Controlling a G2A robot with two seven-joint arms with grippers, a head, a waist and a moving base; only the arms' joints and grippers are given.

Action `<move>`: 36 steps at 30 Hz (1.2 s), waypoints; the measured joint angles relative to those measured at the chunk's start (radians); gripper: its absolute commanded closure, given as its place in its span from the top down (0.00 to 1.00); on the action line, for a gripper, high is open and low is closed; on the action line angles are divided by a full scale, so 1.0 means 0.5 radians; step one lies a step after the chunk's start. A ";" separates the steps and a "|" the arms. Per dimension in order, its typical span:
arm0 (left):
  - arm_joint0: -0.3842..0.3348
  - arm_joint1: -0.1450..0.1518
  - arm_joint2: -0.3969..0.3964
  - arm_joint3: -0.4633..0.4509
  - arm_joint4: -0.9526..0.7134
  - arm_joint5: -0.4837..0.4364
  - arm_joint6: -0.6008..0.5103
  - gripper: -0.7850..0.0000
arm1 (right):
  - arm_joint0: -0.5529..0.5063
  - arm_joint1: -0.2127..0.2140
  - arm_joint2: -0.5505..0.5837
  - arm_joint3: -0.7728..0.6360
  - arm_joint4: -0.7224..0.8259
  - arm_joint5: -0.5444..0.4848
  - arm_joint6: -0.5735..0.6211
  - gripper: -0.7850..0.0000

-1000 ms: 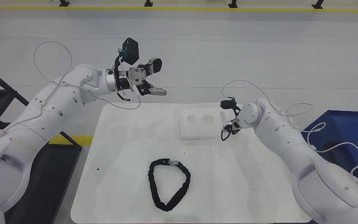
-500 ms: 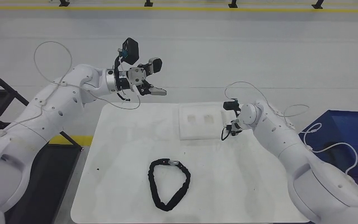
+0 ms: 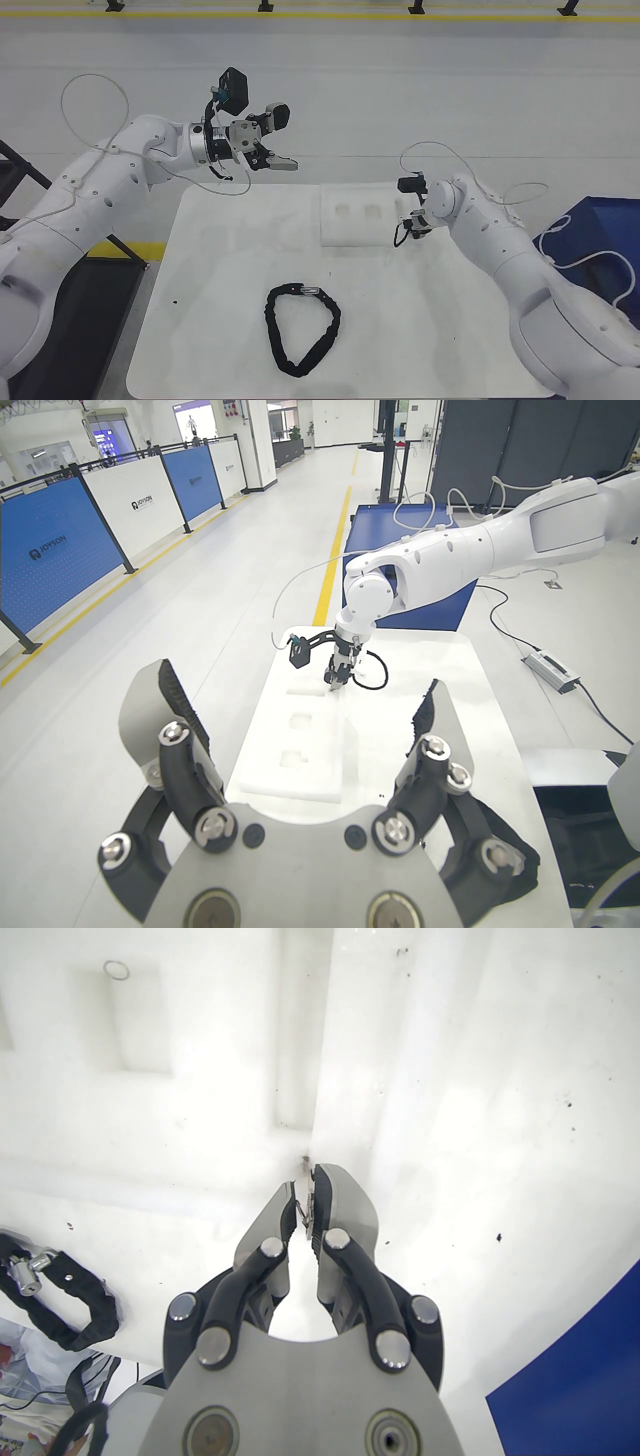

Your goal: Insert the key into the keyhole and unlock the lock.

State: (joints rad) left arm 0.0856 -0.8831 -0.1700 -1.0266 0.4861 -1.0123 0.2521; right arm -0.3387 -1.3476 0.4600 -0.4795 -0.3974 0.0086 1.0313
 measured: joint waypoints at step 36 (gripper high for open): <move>0.000 0.000 0.000 0.000 0.000 0.000 0.000 1.00 | -0.563 0.456 0.968 -1.194 0.503 -0.573 0.073 0.00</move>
State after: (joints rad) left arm 0.0856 -0.8831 -0.1700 -1.0266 0.4861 -1.0123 0.2521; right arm -0.6201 -1.1195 0.9438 -1.0763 -0.1457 -0.2781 1.0679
